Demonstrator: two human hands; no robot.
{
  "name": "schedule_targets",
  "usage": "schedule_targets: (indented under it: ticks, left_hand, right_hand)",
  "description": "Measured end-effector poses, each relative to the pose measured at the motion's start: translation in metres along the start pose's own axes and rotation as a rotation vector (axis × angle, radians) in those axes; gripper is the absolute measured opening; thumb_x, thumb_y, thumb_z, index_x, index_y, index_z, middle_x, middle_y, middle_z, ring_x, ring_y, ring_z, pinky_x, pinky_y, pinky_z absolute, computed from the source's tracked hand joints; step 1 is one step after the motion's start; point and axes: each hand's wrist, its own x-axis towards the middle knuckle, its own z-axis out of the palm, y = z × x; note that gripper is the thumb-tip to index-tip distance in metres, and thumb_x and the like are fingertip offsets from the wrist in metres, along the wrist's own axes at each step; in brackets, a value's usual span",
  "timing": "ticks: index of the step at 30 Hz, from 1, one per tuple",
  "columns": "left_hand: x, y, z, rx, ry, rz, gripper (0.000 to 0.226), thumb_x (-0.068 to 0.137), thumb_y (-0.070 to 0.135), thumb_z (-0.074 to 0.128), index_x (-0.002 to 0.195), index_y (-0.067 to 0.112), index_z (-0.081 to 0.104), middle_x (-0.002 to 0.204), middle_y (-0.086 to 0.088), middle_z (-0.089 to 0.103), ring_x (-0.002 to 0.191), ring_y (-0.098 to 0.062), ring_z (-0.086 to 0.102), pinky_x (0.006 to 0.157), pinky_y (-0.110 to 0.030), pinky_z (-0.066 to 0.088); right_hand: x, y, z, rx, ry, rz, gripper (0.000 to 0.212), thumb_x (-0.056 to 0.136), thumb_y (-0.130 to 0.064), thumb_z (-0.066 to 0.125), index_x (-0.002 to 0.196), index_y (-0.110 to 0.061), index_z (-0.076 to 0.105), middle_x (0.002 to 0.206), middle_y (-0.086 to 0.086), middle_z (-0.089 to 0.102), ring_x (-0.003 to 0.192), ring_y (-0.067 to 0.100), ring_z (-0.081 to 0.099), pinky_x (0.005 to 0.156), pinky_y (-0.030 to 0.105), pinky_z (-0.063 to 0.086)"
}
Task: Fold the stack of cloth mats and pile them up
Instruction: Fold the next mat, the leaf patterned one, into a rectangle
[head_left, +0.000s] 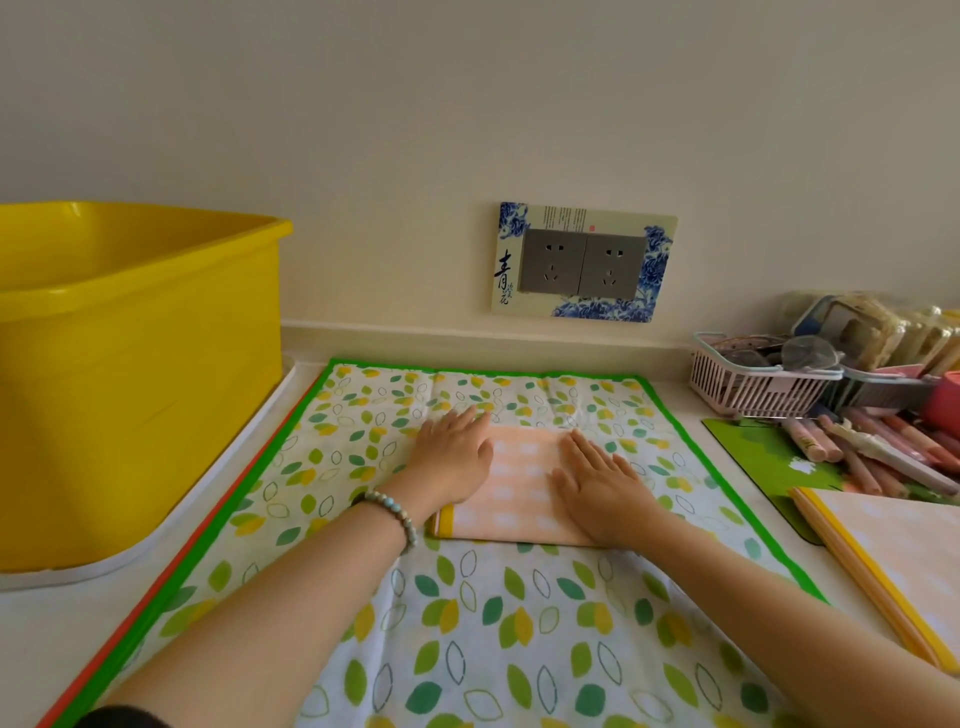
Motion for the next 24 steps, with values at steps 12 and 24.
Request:
schedule_targets:
  ticks: [12, 24]
  left_hand:
    - [0.010, -0.010, 0.018, -0.026, -0.029, -0.028, 0.052, 0.102, 0.035, 0.012, 0.152, 0.025, 0.002, 0.159, 0.006, -0.005, 0.146, -0.017, -0.008, 0.116, -0.042, -0.006]
    - [0.016, -0.014, 0.022, -0.043, 0.001, -0.043, 0.056, 0.101, 0.038, 0.015, 0.152, 0.021, 0.003, 0.159, 0.006, -0.003, 0.146, -0.013, -0.007, 0.116, -0.039, -0.006]
  right_hand:
    - [0.036, -0.031, -0.010, 0.067, 0.177, -0.086, 0.049, 0.102, -0.027, 0.023, 0.149, -0.017, 0.018, 0.158, -0.001, 0.014, 0.146, 0.014, 0.005, 0.117, 0.036, 0.000]
    - [0.052, -0.028, 0.006, -0.003, 0.054, -0.092, 0.066, 0.098, -0.053, 0.016, 0.151, -0.015, 0.007, 0.159, 0.001, 0.005, 0.146, 0.013, 0.002, 0.116, 0.029, -0.002]
